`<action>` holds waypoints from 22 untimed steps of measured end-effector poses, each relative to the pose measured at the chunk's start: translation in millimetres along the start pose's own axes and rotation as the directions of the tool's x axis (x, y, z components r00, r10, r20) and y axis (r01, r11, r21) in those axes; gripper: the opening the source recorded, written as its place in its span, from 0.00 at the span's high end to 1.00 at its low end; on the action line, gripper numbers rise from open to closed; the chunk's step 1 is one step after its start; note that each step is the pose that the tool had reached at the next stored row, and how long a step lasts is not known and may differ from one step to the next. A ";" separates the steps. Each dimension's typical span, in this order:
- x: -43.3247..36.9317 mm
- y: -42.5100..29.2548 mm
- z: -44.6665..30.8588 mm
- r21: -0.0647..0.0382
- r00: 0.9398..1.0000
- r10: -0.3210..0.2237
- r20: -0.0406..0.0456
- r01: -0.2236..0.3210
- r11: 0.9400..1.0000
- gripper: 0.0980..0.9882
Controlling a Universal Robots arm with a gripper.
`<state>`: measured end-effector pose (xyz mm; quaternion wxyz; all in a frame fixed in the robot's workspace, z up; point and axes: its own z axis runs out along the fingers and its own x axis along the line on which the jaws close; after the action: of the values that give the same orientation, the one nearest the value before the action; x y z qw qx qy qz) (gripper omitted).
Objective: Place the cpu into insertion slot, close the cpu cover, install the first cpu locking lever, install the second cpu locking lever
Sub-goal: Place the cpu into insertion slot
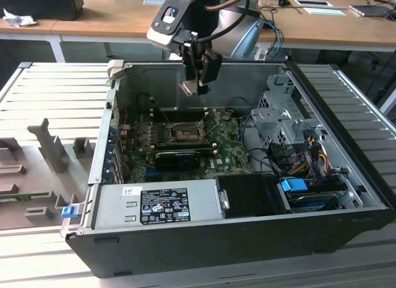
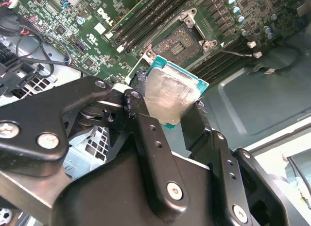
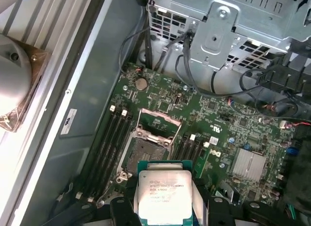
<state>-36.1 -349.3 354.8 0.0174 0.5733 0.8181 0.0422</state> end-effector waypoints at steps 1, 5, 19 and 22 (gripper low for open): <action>0.0 0.0 0.0 0.000 1.000 0.006 0.001 -0.006 1.000 0.52; 0.1 0.0 0.7 -0.001 0.999 0.052 0.005 -0.052 0.999 0.52; 0.0 -0.4 5.2 -0.006 0.973 0.230 0.021 -0.230 0.973 0.52; -0.1 -0.5 5.8 -0.007 0.968 0.249 0.022 -0.249 0.969 0.52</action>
<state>-36.1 -349.2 349.0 0.0225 0.6717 0.7394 0.0391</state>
